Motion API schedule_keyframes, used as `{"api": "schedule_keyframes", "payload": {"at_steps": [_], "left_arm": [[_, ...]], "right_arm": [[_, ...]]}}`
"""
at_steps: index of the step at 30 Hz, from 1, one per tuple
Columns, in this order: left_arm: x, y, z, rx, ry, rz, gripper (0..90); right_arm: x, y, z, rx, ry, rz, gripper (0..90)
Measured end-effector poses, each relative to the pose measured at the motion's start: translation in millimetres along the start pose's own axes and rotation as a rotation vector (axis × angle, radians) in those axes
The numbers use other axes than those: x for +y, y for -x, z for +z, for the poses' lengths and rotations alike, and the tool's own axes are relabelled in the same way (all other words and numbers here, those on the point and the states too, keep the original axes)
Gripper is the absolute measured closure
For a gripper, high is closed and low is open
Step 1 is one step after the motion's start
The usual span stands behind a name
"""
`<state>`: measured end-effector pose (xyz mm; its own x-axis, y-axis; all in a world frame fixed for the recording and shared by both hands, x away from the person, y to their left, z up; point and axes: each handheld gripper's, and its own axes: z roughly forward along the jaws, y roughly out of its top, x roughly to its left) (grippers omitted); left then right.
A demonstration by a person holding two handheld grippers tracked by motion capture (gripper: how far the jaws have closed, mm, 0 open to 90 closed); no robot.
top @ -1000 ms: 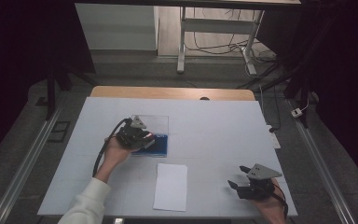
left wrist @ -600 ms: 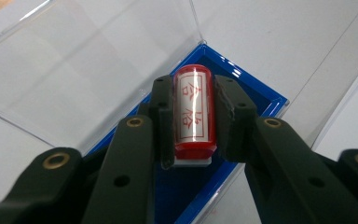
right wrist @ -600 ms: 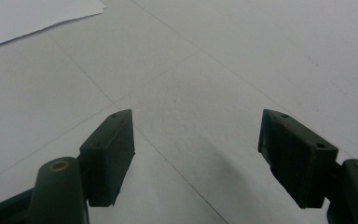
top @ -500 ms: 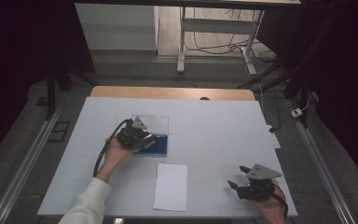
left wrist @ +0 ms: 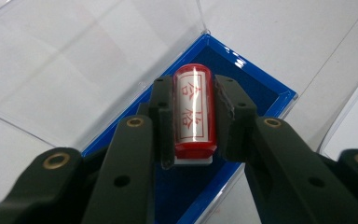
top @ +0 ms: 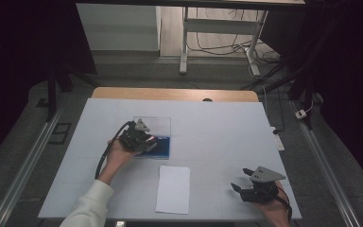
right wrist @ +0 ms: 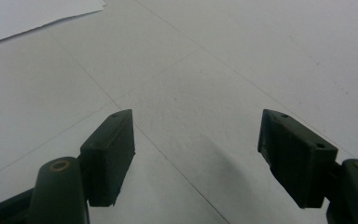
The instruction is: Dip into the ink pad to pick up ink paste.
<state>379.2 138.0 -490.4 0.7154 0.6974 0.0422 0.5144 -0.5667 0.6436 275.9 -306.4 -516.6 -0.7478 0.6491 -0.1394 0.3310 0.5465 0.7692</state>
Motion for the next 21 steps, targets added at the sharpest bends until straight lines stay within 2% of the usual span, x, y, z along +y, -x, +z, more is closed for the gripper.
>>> {"api": "schedule_keyframes", "payload": {"at_steps": [7,21], "left_arm": [[0.8,1.1,2.9,0.004,-0.023,0.0,71.0],[-0.5,4.3,4.9,0.02,-0.023,0.011,71.3]], "right_arm": [[0.3,-0.5,0.0,-0.001,0.0,-0.004,26.7],[1.7,-1.4,1.1,-0.009,-0.007,-0.006,26.7]]}}
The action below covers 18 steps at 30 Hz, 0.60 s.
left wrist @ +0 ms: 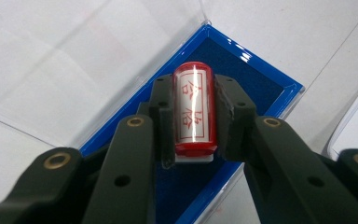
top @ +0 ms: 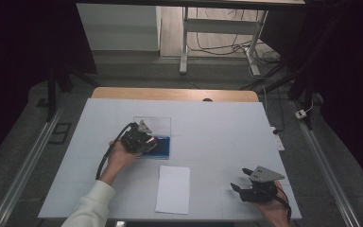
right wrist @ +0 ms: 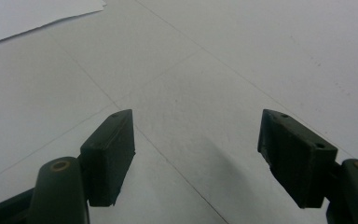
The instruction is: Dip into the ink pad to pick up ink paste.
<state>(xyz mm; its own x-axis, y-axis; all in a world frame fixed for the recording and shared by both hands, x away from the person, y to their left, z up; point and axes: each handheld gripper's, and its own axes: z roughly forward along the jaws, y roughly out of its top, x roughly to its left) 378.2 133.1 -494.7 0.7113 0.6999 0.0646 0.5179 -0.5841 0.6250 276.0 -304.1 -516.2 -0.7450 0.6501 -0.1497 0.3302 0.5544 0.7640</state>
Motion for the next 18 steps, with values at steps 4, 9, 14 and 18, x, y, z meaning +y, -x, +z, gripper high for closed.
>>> {"api": "schedule_keyframes", "payload": {"at_steps": [4,9,14,18], "left_arm": [[-0.2,0.6,0.3,0.004,0.003,0.013,71.3],[-1.5,-1.8,0.4,-0.011,0.011,0.001,71.3],[-1.5,-1.2,0.6,-0.007,0.011,0.002,71.3],[-1.7,-0.9,0.6,-0.005,0.013,0.001,71.3]], "right_arm": [[-0.1,0.1,-0.2,0.003,0.002,-0.001,26.7],[-0.8,0.4,0.3,0.003,0.001,0.003,26.9],[-0.9,0.9,-0.2,0.004,0.001,-0.001,26.9],[-0.8,1.0,-0.4,0.004,0.0,-0.002,26.9]]}}
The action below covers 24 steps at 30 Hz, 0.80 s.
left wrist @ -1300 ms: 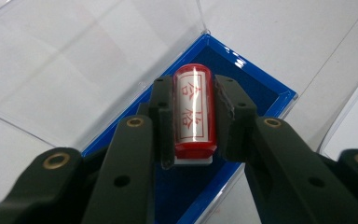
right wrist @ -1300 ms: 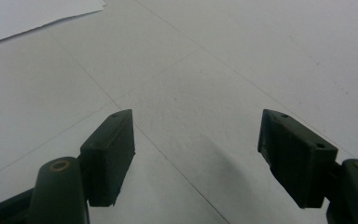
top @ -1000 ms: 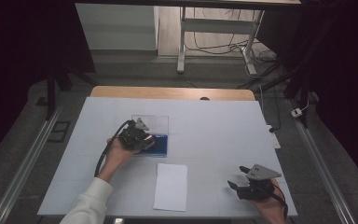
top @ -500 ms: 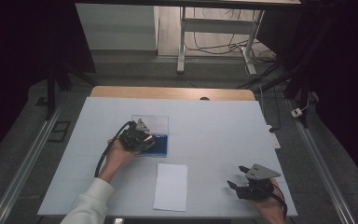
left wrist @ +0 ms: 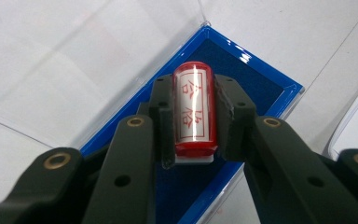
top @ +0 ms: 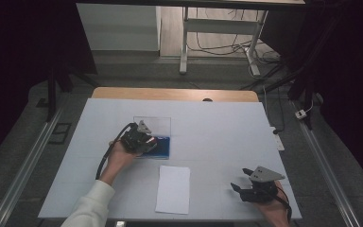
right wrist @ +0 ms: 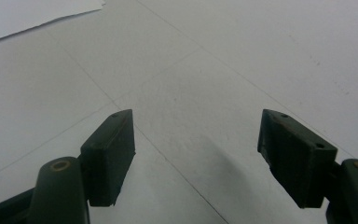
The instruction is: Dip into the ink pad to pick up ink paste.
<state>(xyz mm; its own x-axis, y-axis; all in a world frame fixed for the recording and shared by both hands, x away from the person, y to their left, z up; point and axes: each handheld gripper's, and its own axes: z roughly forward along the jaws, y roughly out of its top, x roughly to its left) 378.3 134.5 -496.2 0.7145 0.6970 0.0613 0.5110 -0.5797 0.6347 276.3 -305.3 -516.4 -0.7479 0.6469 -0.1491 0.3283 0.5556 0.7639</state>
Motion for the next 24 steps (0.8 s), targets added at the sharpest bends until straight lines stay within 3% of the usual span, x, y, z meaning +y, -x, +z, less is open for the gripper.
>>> {"api": "schedule_keyframes", "payload": {"at_steps": [8,9,11,13,24], "left_arm": [[0.6,-0.7,-2.3,0.001,0.01,0.0,71.0],[0.7,-3.4,-5.5,-0.016,0.023,-0.012,70.9],[-0.8,-5.3,-11.0,0.022,0.052,-0.019,70.7],[0.1,-7.8,-22.0,0.024,0.112,-0.039,70.7],[7.6,6.4,-56.9,-0.06,0.193,-0.015,70.5]], "right_arm": [[0.1,-0.3,-0.2,-0.001,0.001,0.001,26.9],[0.0,0.1,-0.5,-0.001,0.001,0.0,26.9],[0.2,0.6,-1.3,-0.003,0.01,0.009,26.9],[0.0,1.1,-2.0,-0.001,0.014,0.014,26.9],[-0.9,1.7,-2.8,-0.006,0.015,0.011,27.0]]}}
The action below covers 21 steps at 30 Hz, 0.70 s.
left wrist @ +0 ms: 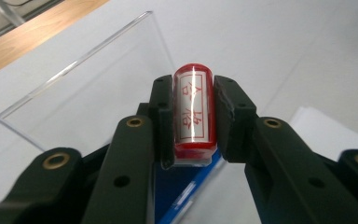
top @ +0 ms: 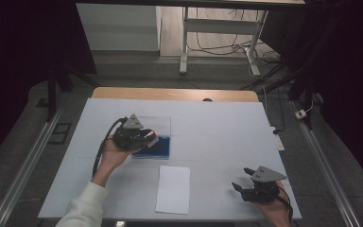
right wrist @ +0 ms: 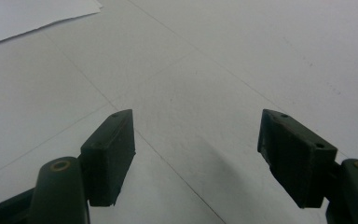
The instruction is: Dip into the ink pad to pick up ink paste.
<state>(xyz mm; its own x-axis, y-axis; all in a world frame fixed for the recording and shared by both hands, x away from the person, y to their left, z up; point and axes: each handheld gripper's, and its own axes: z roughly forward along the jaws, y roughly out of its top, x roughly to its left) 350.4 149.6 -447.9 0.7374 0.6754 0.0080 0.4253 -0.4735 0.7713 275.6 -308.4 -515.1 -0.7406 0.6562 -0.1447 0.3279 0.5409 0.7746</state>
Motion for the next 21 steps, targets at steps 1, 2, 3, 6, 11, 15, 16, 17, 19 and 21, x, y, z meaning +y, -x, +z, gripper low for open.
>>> {"api": "schedule_keyframes", "payload": {"at_steps": [1,2,3,6,11,15,16,17,19,21], "left_arm": [[0.1,0.8,-2.6,-0.002,0.006,0.001,70.5],[0.2,1.4,-5.3,-0.011,0.015,-0.002,70.5],[0.6,2.0,-7.5,-0.02,0.025,-0.004,70.5],[1.7,4.6,-10.9,-0.045,0.038,-0.006,70.5],[2.8,7.8,-10.1,-0.078,0.037,-0.003,70.5],[4.6,11.7,-9.7,-0.093,0.04,0.007,70.5],[5.0,12.7,-9.5,-0.098,0.042,0.01,70.5],[5.3,13.6,-9.4,-0.103,0.042,0.01,70.5],[6.0,15.5,-9.1,-0.118,0.044,0.014,70.5],[6.8,17.7,-9.2,-0.124,0.045,0.02,70.5]], "right_arm": [[-0.1,0.3,0.1,0.0,0.001,0.001,27.0],[-0.3,0.5,0.3,0.001,0.001,0.004,27.0],[-0.3,0.4,0.2,0.001,0.0,0.004,27.0],[-0.1,0.0,-0.3,0.0,0.001,0.002,27.0],[-0.3,1.0,-0.8,-0.003,0.006,-0.003,27.0],[-0.8,0.9,-0.1,0.0,0.001,-0.002,27.0],[-0.9,0.8,-0.1,0.0,0.001,-0.003,27.0],[-0.9,0.8,-0.2,0.001,0.001,-0.002,27.0],[-0.9,1.0,-0.5,0.0,0.003,-0.003,27.0],[-0.9,0.8,-0.7,0.0,0.003,-0.001,27.0]]}}
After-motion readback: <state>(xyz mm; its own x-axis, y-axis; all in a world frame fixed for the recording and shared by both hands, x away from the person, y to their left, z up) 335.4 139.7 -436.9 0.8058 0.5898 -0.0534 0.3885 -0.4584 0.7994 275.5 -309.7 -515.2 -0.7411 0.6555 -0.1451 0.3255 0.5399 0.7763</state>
